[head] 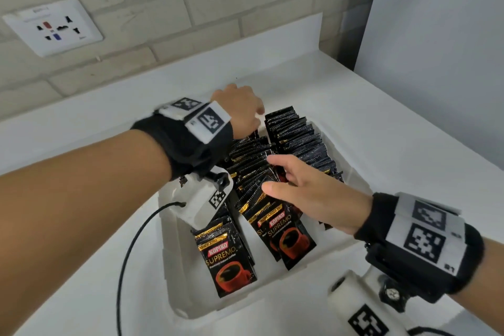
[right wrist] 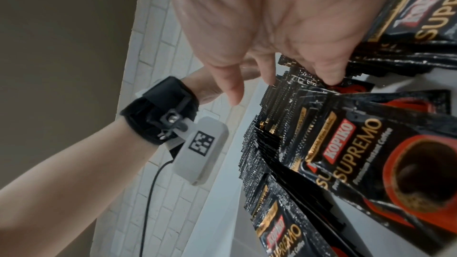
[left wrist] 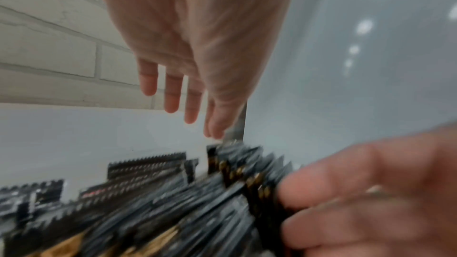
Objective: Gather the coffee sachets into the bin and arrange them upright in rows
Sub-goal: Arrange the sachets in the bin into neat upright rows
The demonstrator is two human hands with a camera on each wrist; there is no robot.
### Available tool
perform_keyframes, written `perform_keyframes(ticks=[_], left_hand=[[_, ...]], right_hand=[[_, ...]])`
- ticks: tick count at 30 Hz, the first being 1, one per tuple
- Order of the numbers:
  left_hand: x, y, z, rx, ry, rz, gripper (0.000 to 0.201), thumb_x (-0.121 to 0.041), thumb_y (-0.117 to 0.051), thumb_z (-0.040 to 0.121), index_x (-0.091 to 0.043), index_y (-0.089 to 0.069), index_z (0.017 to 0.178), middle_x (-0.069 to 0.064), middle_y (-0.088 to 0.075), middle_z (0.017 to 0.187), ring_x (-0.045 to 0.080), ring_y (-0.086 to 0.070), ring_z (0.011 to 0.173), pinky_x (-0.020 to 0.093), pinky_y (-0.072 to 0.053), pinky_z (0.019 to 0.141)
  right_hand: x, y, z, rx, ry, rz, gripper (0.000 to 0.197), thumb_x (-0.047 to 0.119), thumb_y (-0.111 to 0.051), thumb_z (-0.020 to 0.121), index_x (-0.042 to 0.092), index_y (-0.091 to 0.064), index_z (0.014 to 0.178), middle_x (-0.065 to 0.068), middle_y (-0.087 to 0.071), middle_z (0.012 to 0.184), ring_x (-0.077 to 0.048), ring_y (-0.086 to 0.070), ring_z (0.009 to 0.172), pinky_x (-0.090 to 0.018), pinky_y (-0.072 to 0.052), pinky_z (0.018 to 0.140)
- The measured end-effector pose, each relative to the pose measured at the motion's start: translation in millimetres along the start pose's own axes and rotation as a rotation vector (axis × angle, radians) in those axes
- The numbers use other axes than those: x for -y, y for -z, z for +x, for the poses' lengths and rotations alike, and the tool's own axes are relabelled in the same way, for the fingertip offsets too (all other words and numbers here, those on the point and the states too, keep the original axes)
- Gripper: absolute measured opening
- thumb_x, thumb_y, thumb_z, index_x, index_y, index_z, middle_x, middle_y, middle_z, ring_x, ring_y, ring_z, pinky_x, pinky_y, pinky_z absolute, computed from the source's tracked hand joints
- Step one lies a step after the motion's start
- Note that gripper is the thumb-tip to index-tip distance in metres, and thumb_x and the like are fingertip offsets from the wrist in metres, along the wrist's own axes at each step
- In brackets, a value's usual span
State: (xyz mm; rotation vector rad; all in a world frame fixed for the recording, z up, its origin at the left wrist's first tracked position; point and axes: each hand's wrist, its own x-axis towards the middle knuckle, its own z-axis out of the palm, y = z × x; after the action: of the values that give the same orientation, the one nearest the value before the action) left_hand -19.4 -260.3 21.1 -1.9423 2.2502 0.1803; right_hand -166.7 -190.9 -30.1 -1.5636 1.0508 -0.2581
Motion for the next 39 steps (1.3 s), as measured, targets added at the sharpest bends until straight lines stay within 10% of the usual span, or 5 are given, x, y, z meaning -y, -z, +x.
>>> perform_keyframes(ticks=[5,10,15,20,39], left_hand=[[2.3,6.8,-49.9,-0.267,0.240,-0.905,0.034,-0.020,-0.051,0.095,-0.017,-0.050,0.129,-0.002,-0.055,0.122,0.012,-0.052,0.109,0.021,-0.037,0.093],[-10.2,-19.1,-96.3,-0.222,0.494,-1.504,0.018,-0.027,-0.046,0.097,-0.016,-0.057,0.106,-0.005,-0.060,0.104,0.010,-0.054,0.107,0.024,-0.039,0.098],[-22.7,-34.6,-102.8,-0.099,0.622,-1.632,0.020,-0.030,-0.044,0.098,-0.013,-0.056,0.099,-0.003,-0.064,0.088,0.007,-0.058,0.095,0.017,-0.040,0.091],[-36.1,-39.0,-97.9,-0.045,0.655,-1.632,0.060,-0.040,-0.041,0.098,-0.008,-0.026,0.146,0.010,-0.030,0.152,0.023,-0.029,0.139,0.040,-0.020,0.117],[-43.9,-63.3,-44.0,-0.157,0.882,-1.508,0.069,-0.050,-0.029,0.097,-0.007,-0.017,0.149,0.012,-0.024,0.154,0.026,-0.026,0.140,0.035,-0.022,0.111]], right_hand=[[6.9,-0.2,6.1,-0.090,0.012,0.105,0.065,0.041,-0.039,0.095,0.027,-0.004,0.148,0.006,-0.010,0.155,-0.009,-0.016,0.139,-0.023,-0.017,0.103],[14.6,-3.7,12.3,-0.118,0.003,0.174,0.063,0.045,-0.032,0.095,0.028,-0.002,0.148,0.004,-0.016,0.154,-0.010,-0.021,0.137,-0.019,-0.017,0.094],[11.6,-5.3,22.5,-0.160,0.009,0.232,0.064,0.046,-0.033,0.095,0.024,-0.004,0.148,0.001,-0.022,0.153,-0.007,-0.028,0.131,-0.022,-0.021,0.098],[6.1,-7.1,32.5,-0.141,0.001,0.305,0.066,0.047,-0.034,0.095,0.022,-0.004,0.148,0.000,-0.017,0.154,-0.014,-0.019,0.140,-0.022,-0.019,0.098],[-6.7,-13.3,63.6,-0.181,-0.040,0.379,0.077,0.061,-0.033,0.089,0.017,-0.013,0.148,-0.005,-0.025,0.152,-0.020,-0.027,0.138,-0.043,-0.023,0.114]])
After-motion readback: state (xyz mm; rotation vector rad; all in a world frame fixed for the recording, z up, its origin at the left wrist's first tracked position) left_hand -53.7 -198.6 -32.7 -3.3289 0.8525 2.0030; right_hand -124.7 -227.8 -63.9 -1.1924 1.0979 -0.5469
